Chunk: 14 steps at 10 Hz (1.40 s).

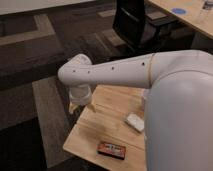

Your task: Push the eraser across the table

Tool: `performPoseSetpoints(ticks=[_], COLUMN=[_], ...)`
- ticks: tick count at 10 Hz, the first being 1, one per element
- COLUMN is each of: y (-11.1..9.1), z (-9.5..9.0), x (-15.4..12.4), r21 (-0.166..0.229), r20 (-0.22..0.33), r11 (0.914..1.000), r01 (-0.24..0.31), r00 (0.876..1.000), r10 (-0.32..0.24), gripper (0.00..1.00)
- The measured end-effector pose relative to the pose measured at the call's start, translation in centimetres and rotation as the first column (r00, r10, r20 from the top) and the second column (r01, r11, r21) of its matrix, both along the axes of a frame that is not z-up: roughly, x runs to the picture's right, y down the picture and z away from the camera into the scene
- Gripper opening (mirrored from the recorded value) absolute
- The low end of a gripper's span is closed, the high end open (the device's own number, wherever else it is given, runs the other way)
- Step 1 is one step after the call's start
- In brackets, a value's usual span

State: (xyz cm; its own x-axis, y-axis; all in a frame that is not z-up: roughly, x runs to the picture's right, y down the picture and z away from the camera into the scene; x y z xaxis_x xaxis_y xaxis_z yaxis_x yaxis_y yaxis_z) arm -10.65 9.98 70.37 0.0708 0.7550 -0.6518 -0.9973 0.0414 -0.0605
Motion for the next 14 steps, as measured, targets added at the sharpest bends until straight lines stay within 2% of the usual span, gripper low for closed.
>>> performPoseSetpoints(ticks=[11,14], y=[0.0,0.3], z=[0.0,-0.7], x=[0.0,1.6], r21=[0.000,0.015], r20=[0.000,-0.005], r11=[1.0000,0.9998], r01=[0.000,-0.012], r00=[1.000,1.000], r10=[0.000,0.012], gripper=[0.65,0.65])
